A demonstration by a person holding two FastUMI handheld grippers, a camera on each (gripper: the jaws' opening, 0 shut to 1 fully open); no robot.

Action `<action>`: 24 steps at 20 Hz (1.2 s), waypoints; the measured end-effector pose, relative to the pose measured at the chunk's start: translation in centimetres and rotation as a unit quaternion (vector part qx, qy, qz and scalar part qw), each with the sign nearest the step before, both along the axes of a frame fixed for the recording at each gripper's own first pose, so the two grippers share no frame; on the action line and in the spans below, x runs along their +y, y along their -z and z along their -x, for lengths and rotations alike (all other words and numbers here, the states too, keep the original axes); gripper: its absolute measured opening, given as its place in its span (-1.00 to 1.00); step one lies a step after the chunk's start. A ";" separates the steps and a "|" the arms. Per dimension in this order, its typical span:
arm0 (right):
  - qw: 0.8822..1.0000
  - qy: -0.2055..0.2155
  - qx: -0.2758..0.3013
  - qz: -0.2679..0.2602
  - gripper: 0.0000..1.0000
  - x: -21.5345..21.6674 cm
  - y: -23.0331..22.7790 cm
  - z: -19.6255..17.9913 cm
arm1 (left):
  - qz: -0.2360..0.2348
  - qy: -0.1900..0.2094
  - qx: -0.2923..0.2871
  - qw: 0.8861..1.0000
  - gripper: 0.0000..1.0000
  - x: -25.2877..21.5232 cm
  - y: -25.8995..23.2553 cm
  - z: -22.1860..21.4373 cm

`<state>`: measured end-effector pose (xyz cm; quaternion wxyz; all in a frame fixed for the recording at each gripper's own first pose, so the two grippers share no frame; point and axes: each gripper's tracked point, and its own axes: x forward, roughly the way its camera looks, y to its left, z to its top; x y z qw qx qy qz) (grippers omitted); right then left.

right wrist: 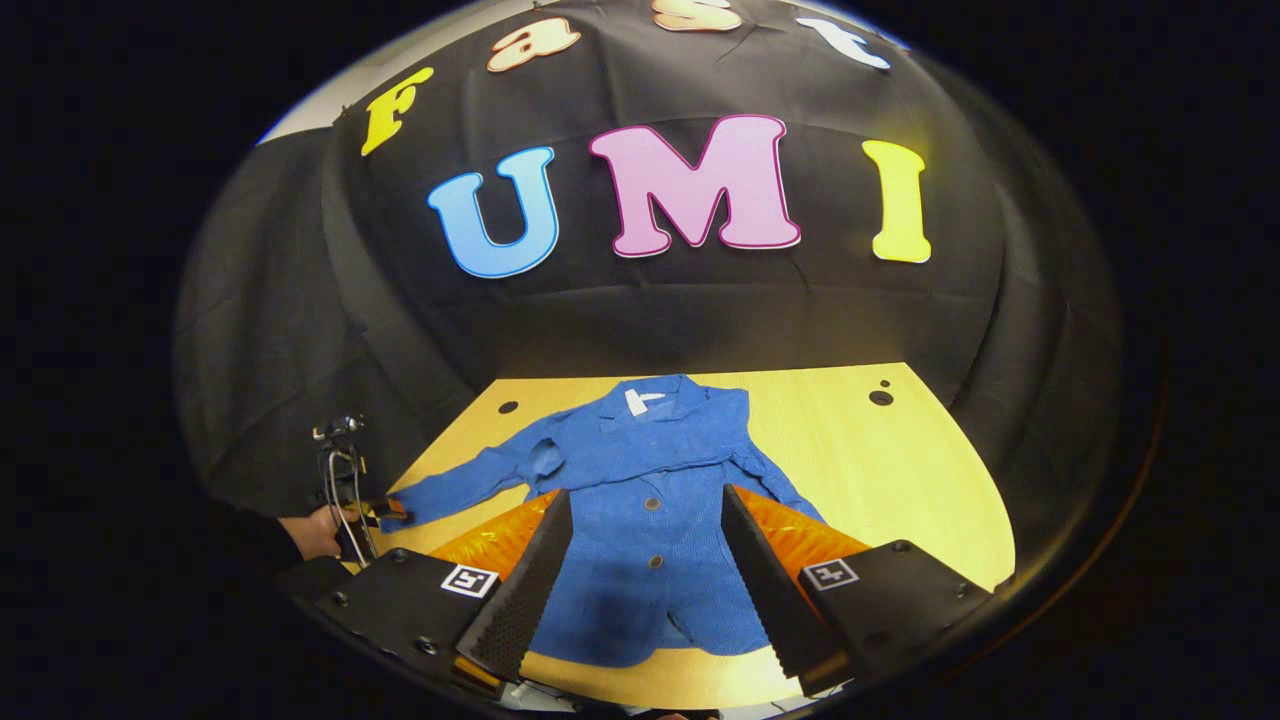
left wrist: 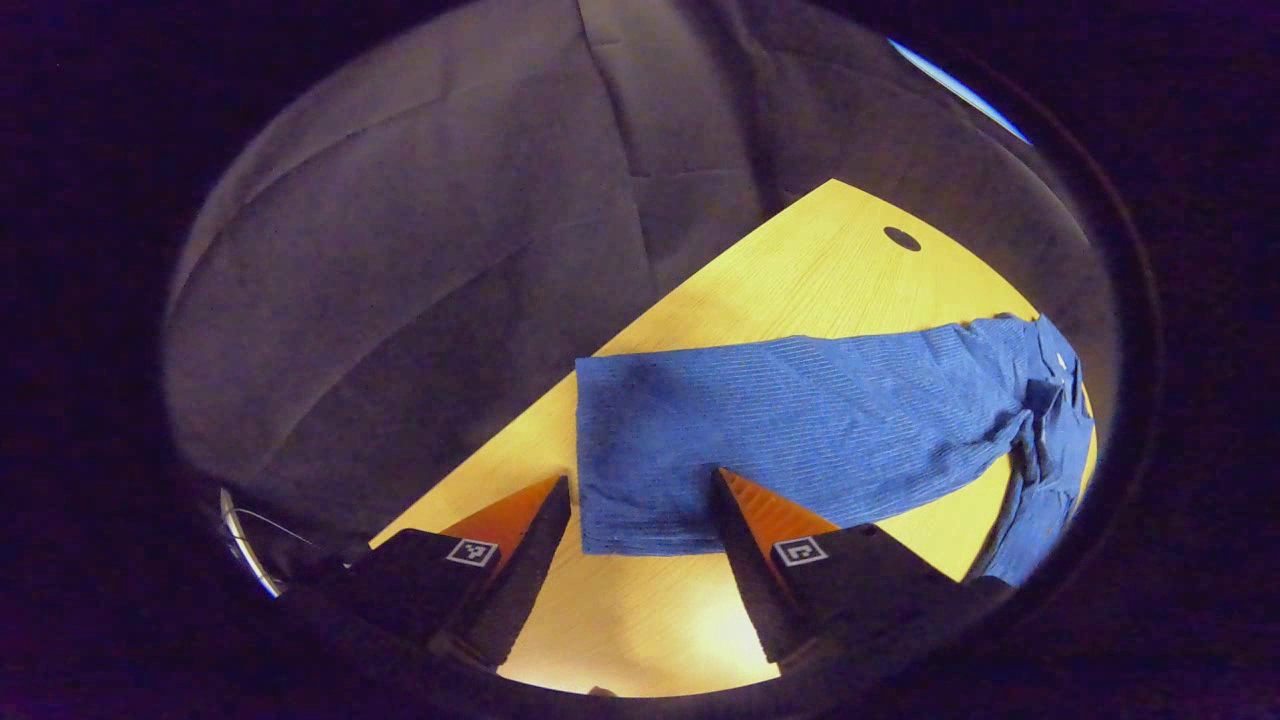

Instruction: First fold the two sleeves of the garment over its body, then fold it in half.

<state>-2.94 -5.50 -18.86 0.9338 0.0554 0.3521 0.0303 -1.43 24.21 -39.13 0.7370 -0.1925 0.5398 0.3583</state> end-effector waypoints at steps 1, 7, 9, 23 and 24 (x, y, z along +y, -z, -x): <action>1.000 0.003 0.001 0.000 0.89 -0.2 0.1 0.0 | 0.004 -0.012 0.000 1.000 0.53 -0.2 0.5 -0.1; 0.999 0.027 0.027 -0.007 0.89 -2.2 1.4 0.7 | 0.056 0.018 -0.051 0.997 -0.82 -2.2 0.1 -2.4; 0.999 0.023 0.025 0.003 0.89 -2.9 1.3 0.7 | 0.078 0.002 -0.085 0.993 -1.00 -3.1 -0.2 -2.9; 0.996 0.078 0.025 0.026 0.89 -13.7 3.2 -1.1 | 0.119 0.198 -0.279 0.932 -1.00 -24.9 -15.5 -21.6; 0.996 0.083 0.025 0.031 0.90 -15.1 3.4 -1.2 | 0.131 0.216 -0.287 0.924 -1.00 -28.1 -15.7 -23.2</action>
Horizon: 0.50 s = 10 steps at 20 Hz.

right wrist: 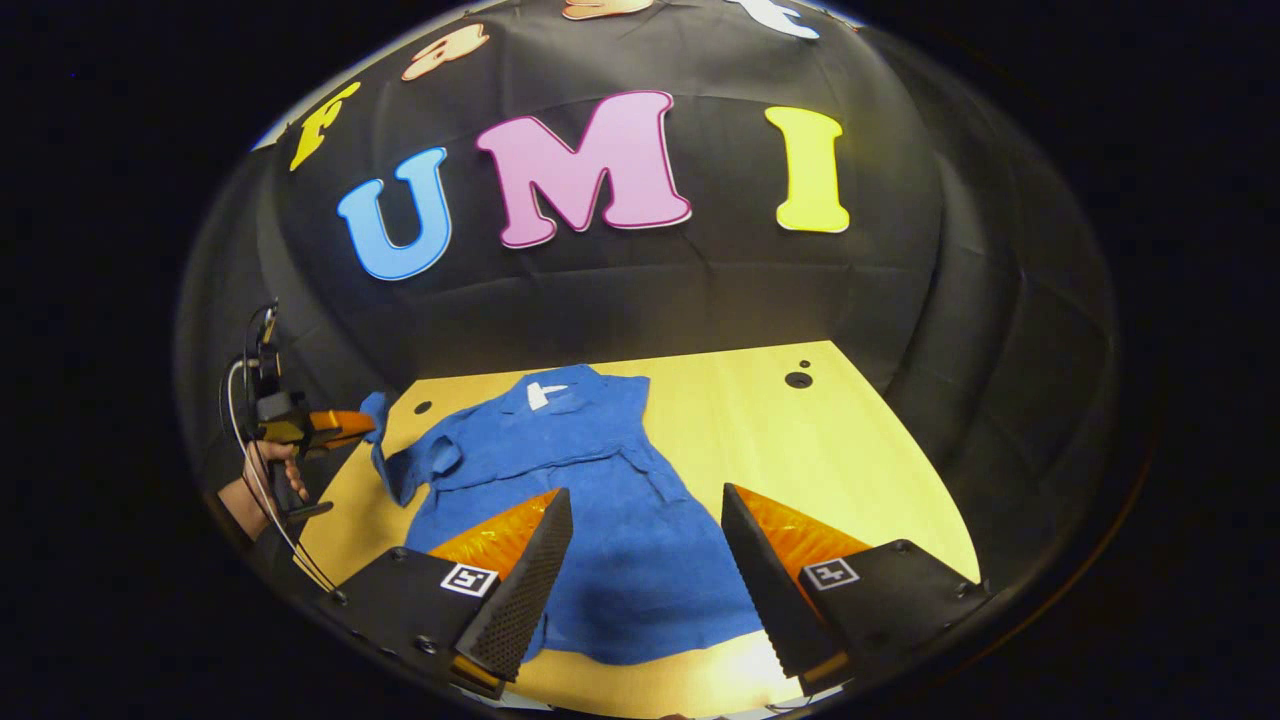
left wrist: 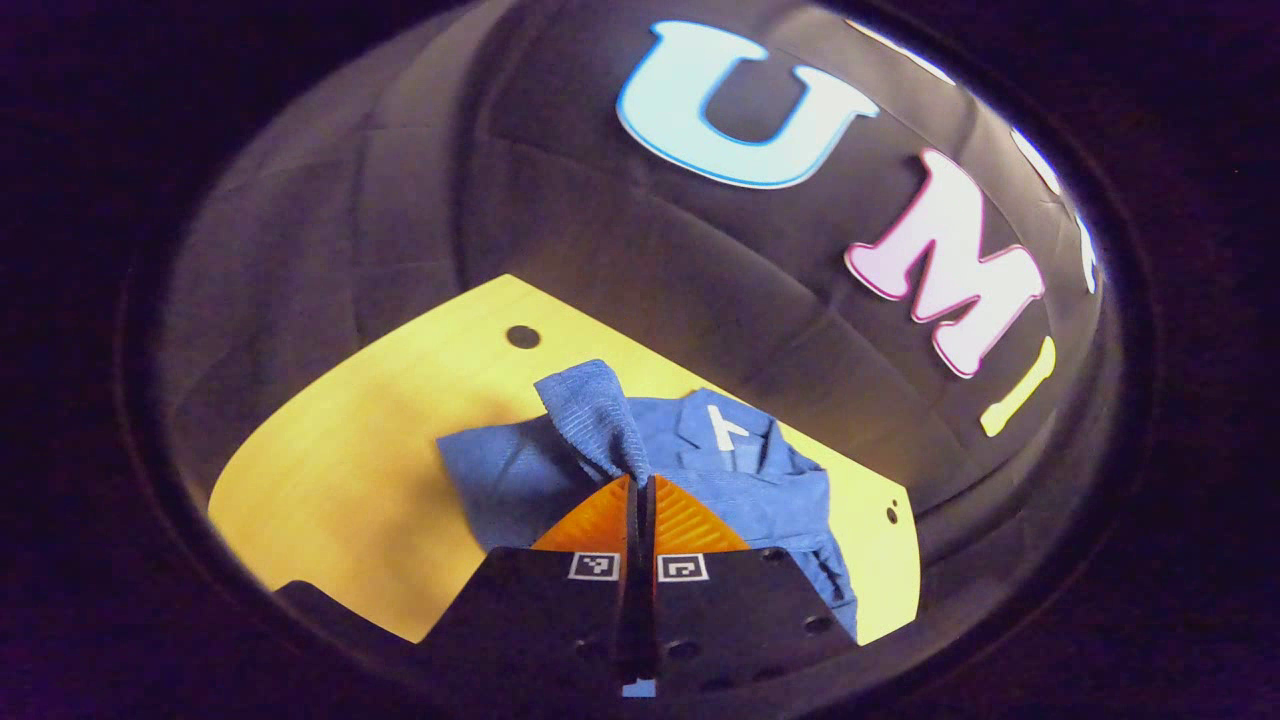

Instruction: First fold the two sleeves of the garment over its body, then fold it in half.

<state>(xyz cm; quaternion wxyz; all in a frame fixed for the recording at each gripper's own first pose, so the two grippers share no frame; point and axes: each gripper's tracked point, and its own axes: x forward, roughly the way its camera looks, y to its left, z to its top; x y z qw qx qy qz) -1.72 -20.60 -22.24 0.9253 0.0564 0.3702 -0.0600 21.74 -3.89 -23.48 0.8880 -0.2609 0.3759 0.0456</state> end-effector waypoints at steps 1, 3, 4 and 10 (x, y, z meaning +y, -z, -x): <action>1.000 0.006 0.000 0.001 0.91 -1.2 0.1 -0.1 | 0.015 0.021 -0.011 1.000 -1.00 -3.4 -0.3 -1.5; 1.000 0.020 0.003 0.000 0.91 -3.5 0.5 -0.3 | 0.035 0.057 -0.014 0.998 -1.00 -10.1 -0.2 -4.2; 1.000 0.028 0.006 0.000 0.92 -4.5 0.7 -0.3 | 0.037 0.071 -0.013 0.997 -1.00 -12.6 0.2 -5.4; 0.996 0.079 0.025 0.014 0.91 -9.4 1.6 2.6 | 0.065 0.083 0.032 0.994 -0.87 -23.4 5.6 -10.4</action>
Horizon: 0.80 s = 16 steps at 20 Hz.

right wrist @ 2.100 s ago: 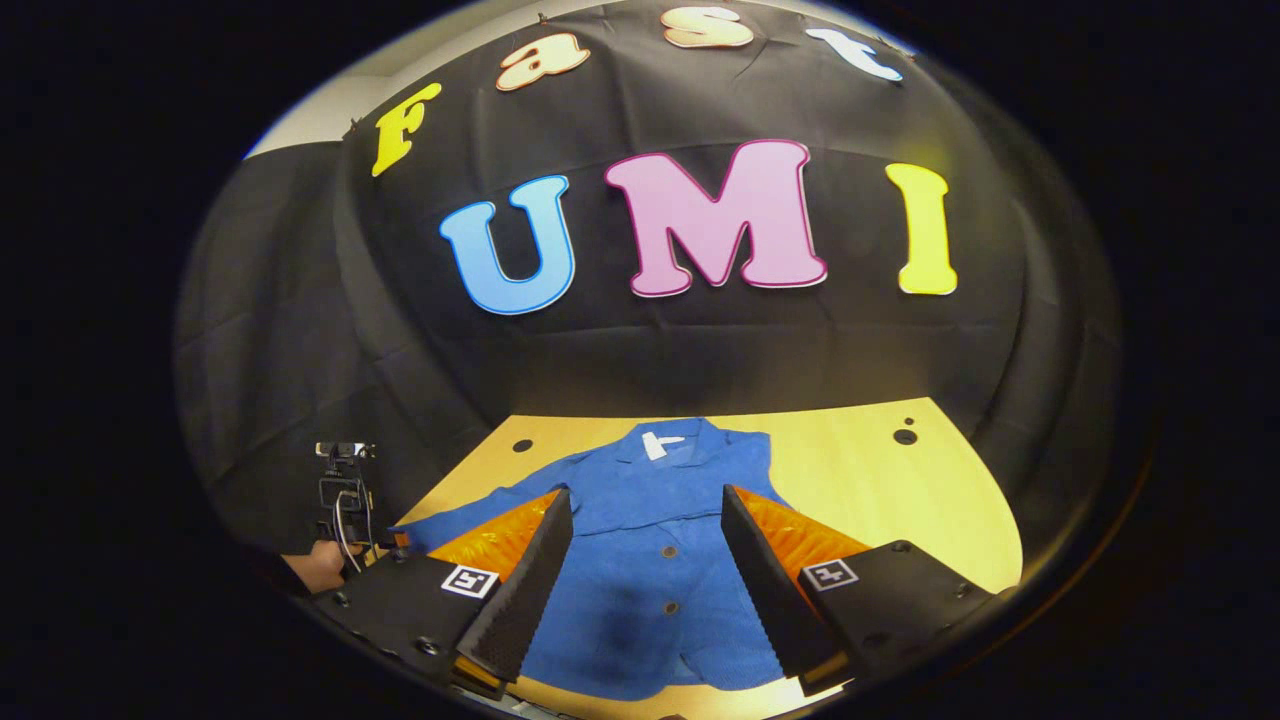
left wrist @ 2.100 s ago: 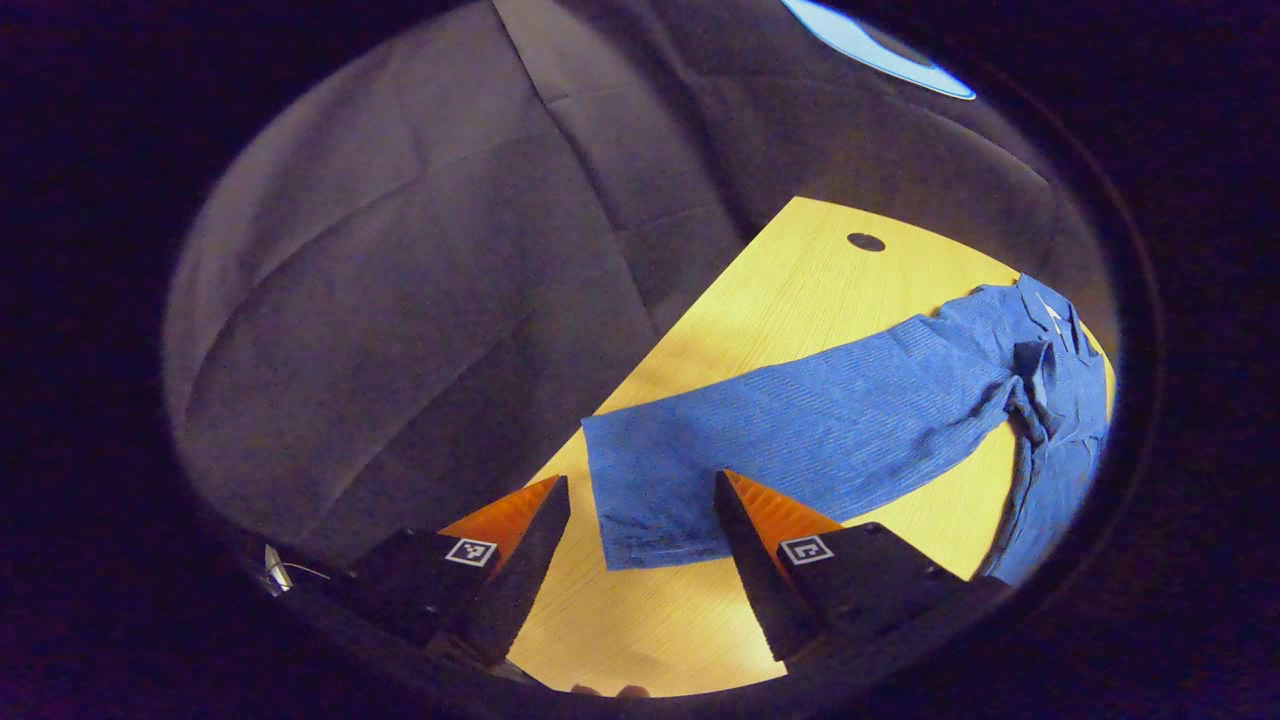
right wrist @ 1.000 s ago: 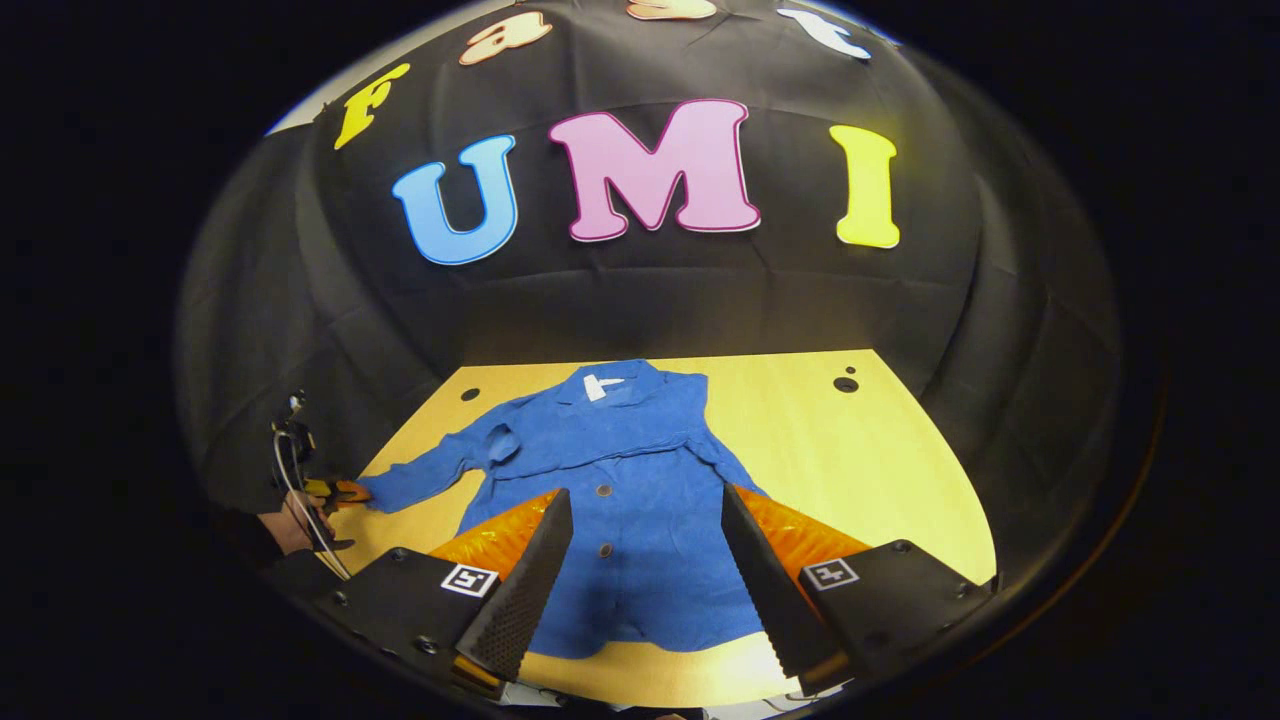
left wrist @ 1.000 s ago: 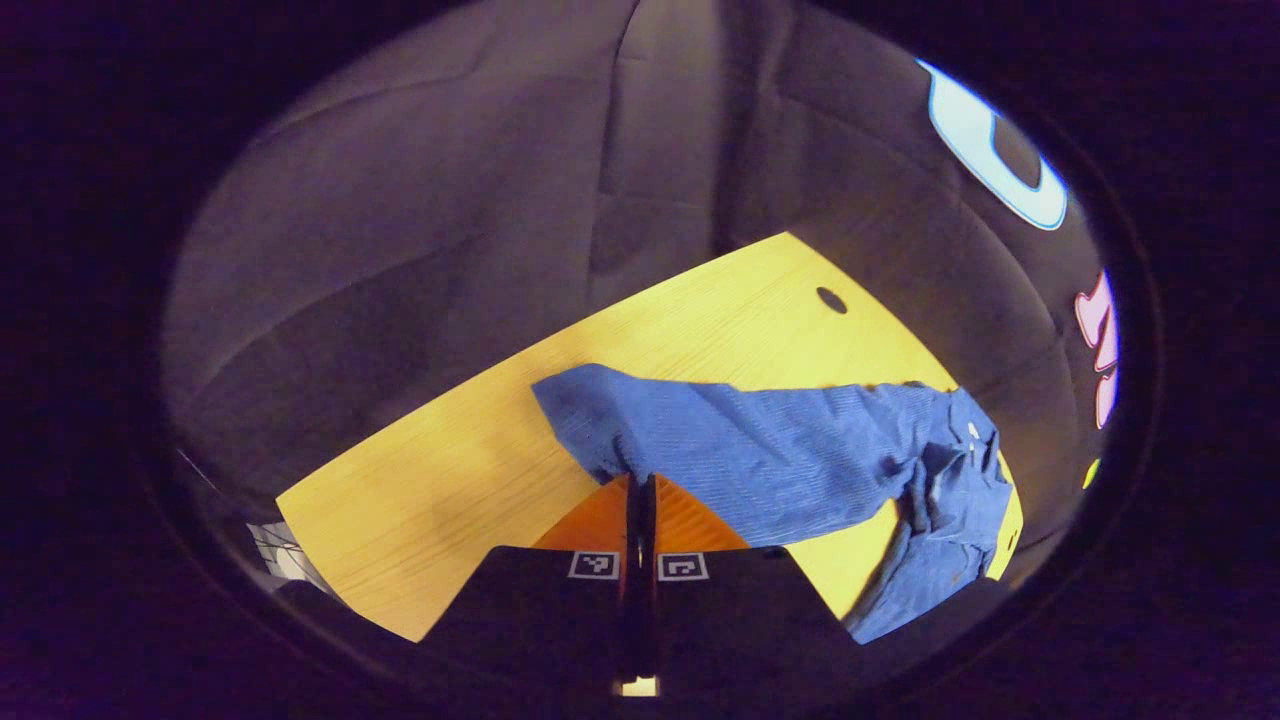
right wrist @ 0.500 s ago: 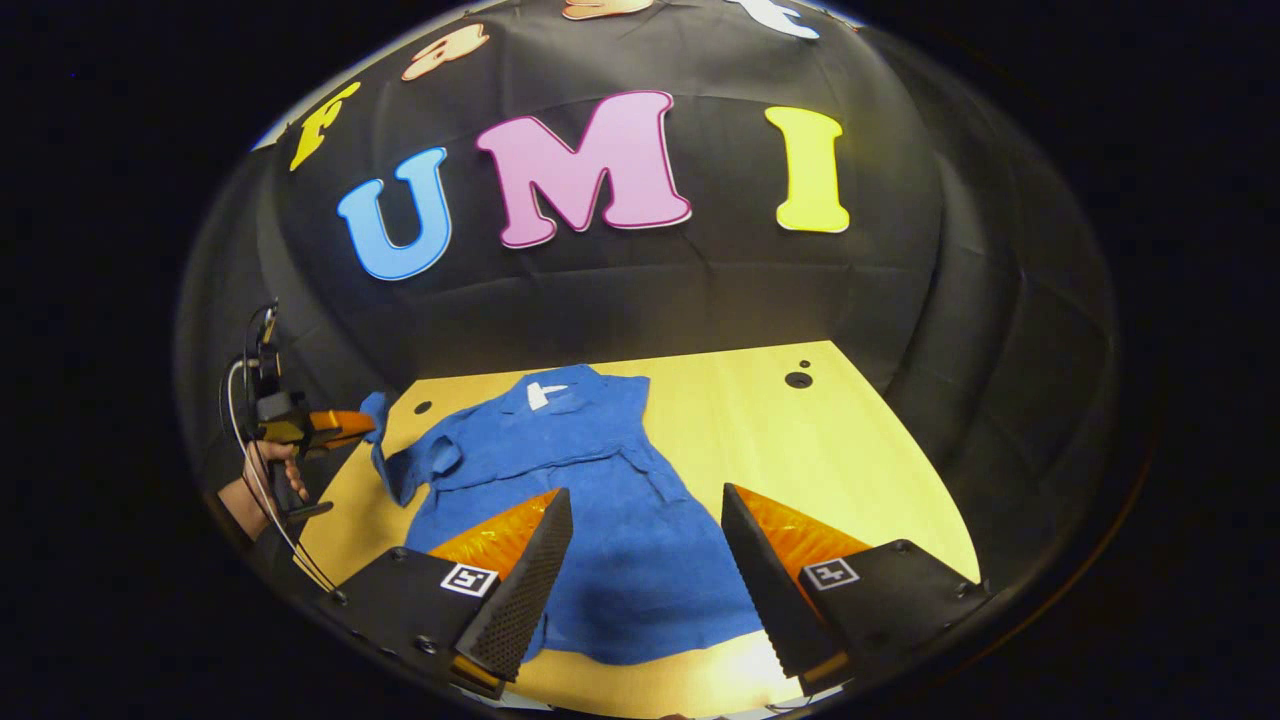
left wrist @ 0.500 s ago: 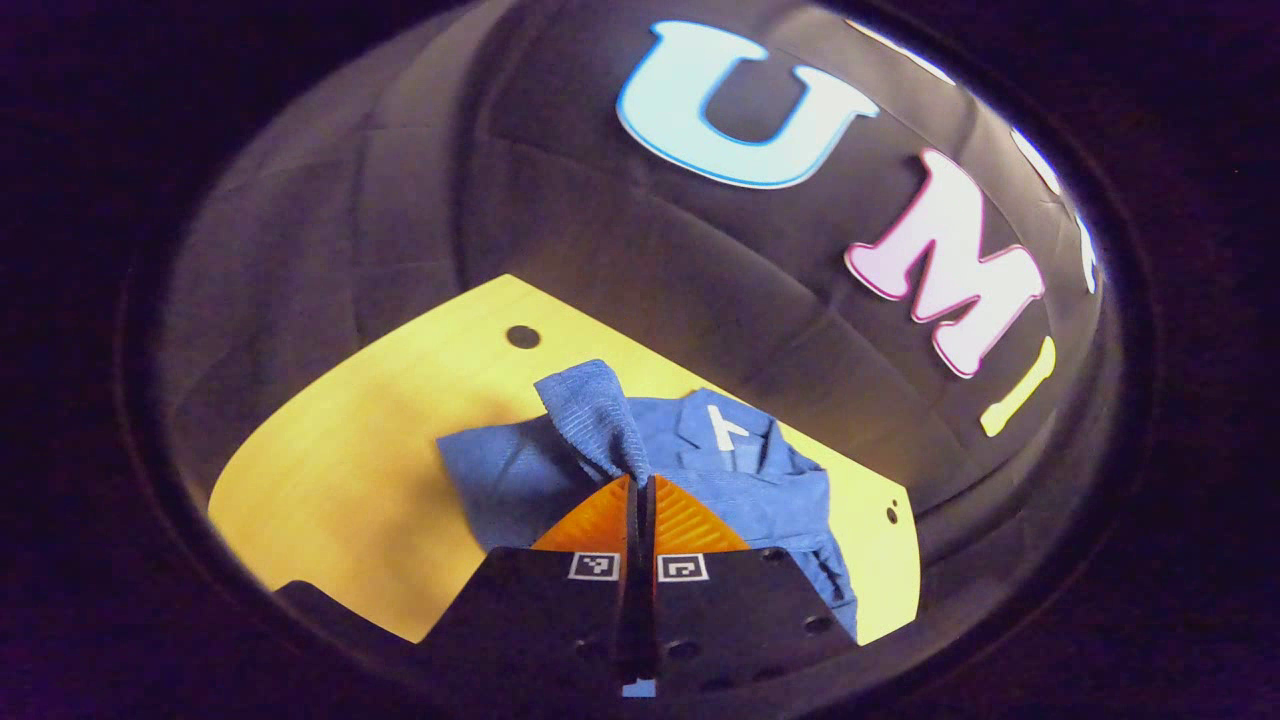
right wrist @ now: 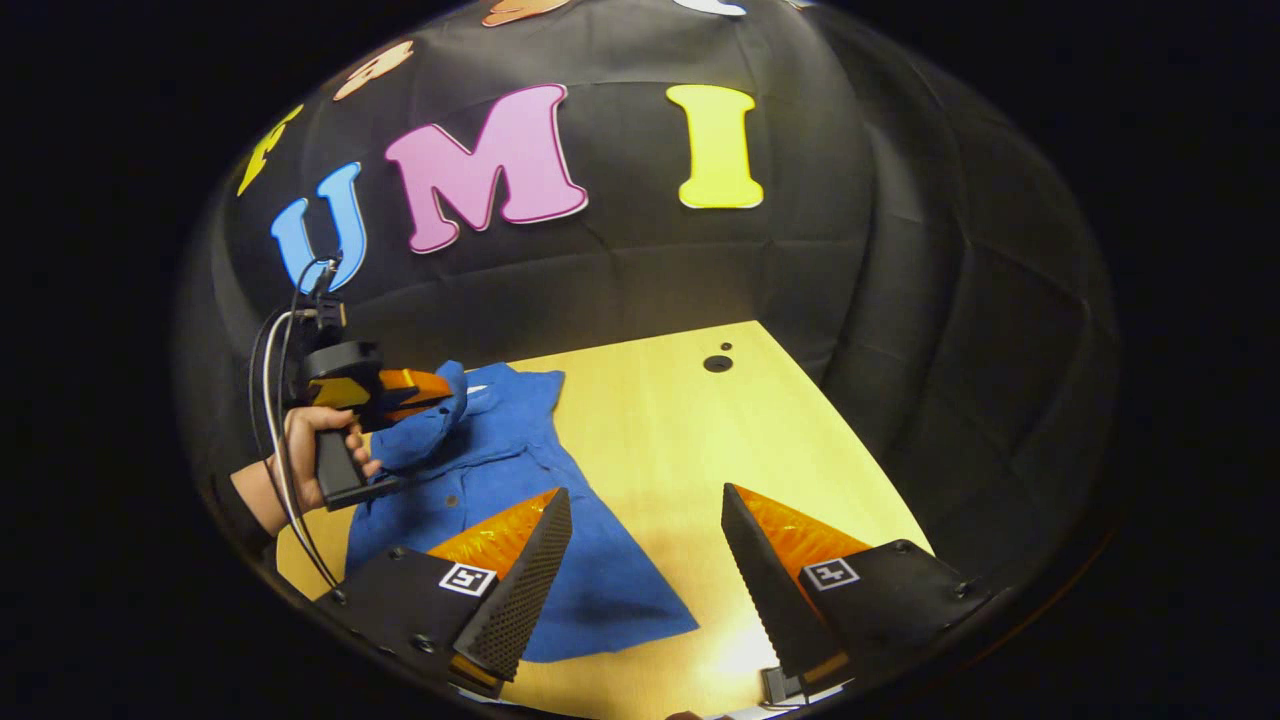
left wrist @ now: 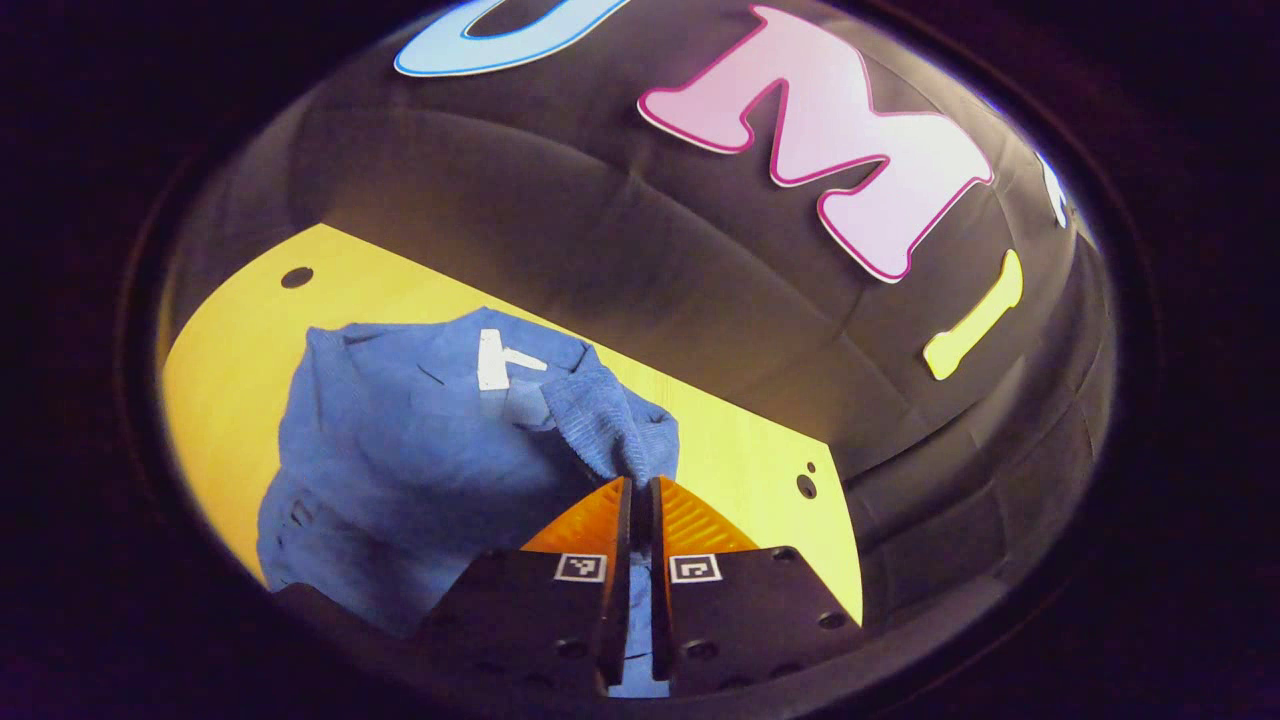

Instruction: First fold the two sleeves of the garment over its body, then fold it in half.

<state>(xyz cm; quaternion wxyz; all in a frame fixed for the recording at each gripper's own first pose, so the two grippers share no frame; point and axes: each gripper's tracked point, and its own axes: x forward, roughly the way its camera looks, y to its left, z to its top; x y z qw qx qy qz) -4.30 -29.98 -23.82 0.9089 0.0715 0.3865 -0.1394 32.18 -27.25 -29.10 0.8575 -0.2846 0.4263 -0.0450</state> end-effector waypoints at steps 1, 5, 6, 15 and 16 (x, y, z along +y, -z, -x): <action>1.000 0.009 0.003 0.000 0.91 -0.5 0.2 0.6 | 0.011 0.003 0.012 1.000 -0.80 -1.1 1.2 -0.3; 0.999 0.028 0.026 -0.006 0.91 -0.4 1.6 2.6 | -0.010 0.030 0.022 0.999 0.69 -2.5 1.9 0.7; 0.999 0.025 0.032 -0.005 0.92 -0.2 2.2 2.7 | -0.028 0.032 0.013 0.999 0.70 -1.5 1.5 0.9; 0.980 -0.005 0.197 -0.020 0.93 2.1 11.0 7.3 | -0.181 0.117 0.041 0.976 0.70 13.8 -1.0 22.6; 0.978 -0.007 0.209 -0.019 0.94 2.0 11.5 7.8 | -0.183 0.112 0.059 0.975 0.70 15.3 -0.4 25.5</action>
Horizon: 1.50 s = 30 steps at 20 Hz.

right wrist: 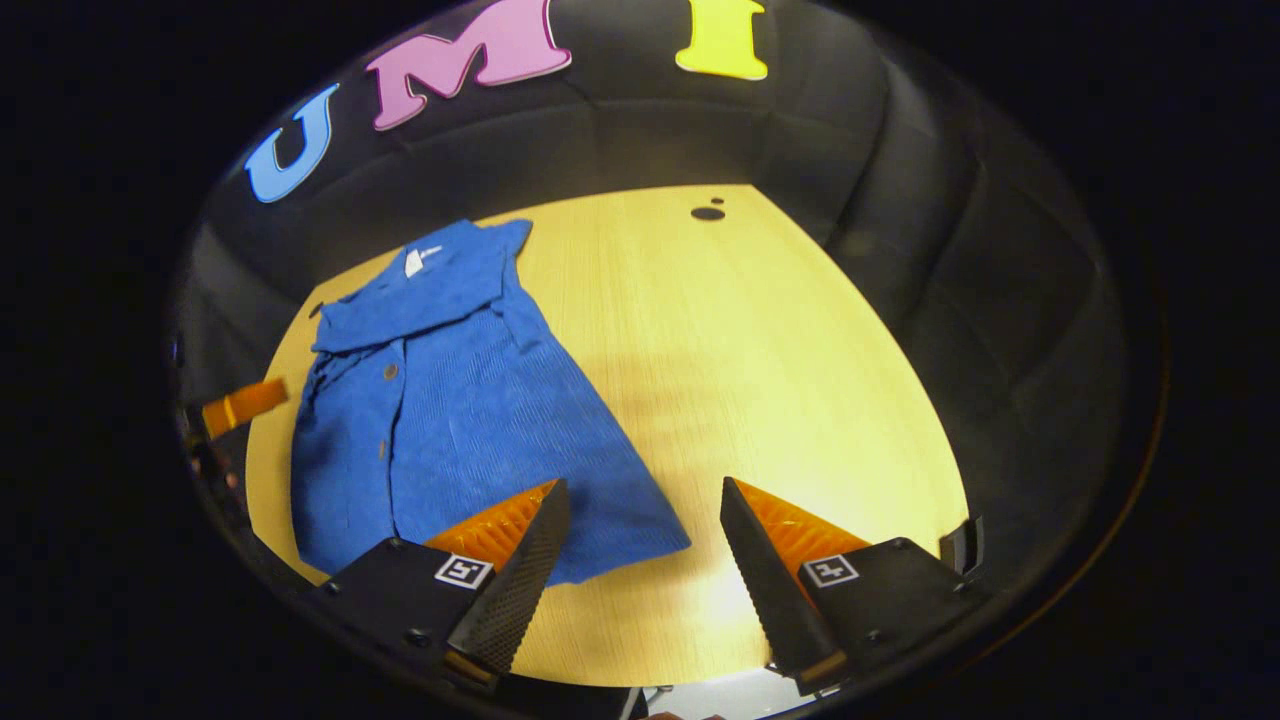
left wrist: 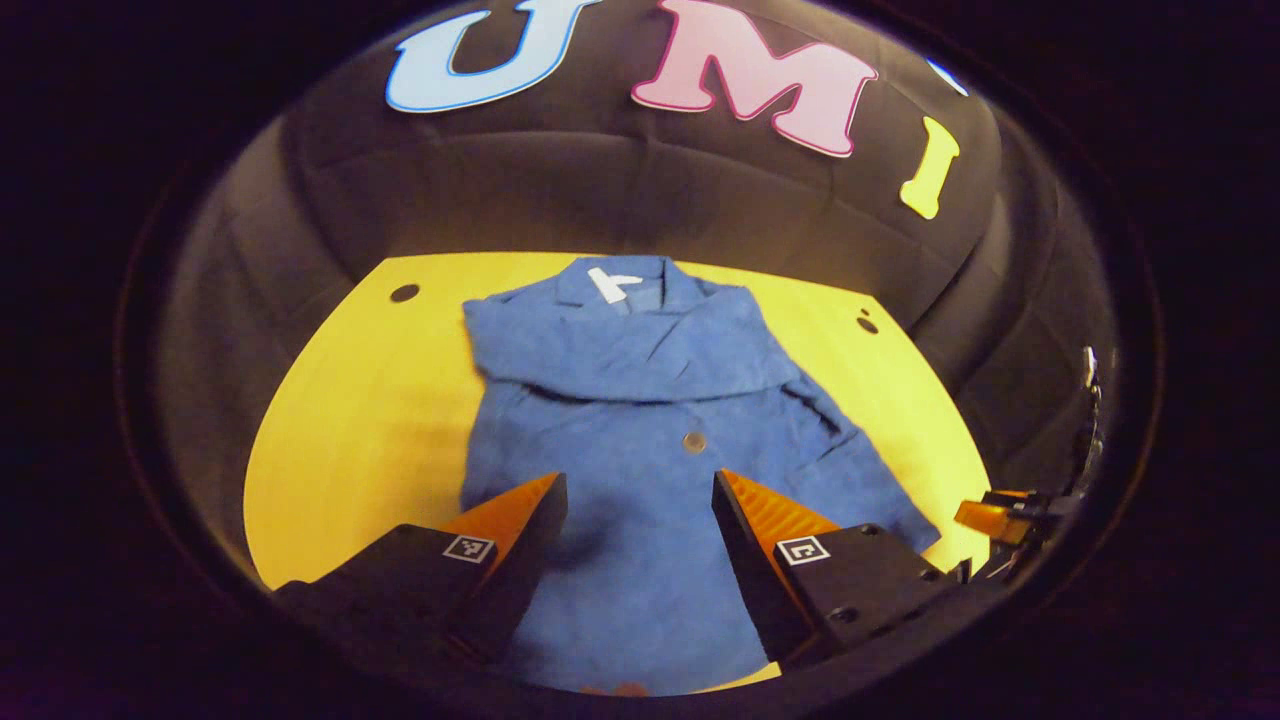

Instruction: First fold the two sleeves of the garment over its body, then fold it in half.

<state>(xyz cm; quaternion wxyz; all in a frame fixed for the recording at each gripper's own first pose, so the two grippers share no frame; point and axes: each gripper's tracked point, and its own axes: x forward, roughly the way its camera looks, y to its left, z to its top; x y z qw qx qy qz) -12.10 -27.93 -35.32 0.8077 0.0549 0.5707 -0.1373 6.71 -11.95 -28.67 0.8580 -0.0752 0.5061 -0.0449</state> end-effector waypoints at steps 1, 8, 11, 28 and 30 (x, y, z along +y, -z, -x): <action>1.000 -0.007 0.007 0.005 0.84 -0.1 0.3 0.4 | -0.007 -0.008 0.014 1.000 0.70 1.3 0.2 2.7; 0.998 -0.021 0.061 0.011 0.94 -0.2 3.7 2.9 | -0.031 -0.043 0.073 0.996 0.70 5.3 2.3 13.6; 0.997 -0.013 0.079 0.004 0.94 0.0 5.2 3.6 | -0.043 -0.036 0.097 0.994 0.70 5.3 4.3 15.8; 0.996 -0.015 0.087 -0.035 -0.58 1.8 6.8 1.6 | -0.023 0.002 0.144 0.989 -0.50 0.7 7.0 16.4; 0.996 -0.027 0.081 -0.033 -0.60 2.1 6.7 1.5 | -0.018 -0.015 0.146 0.989 -0.70 0.6 6.4 16.1</action>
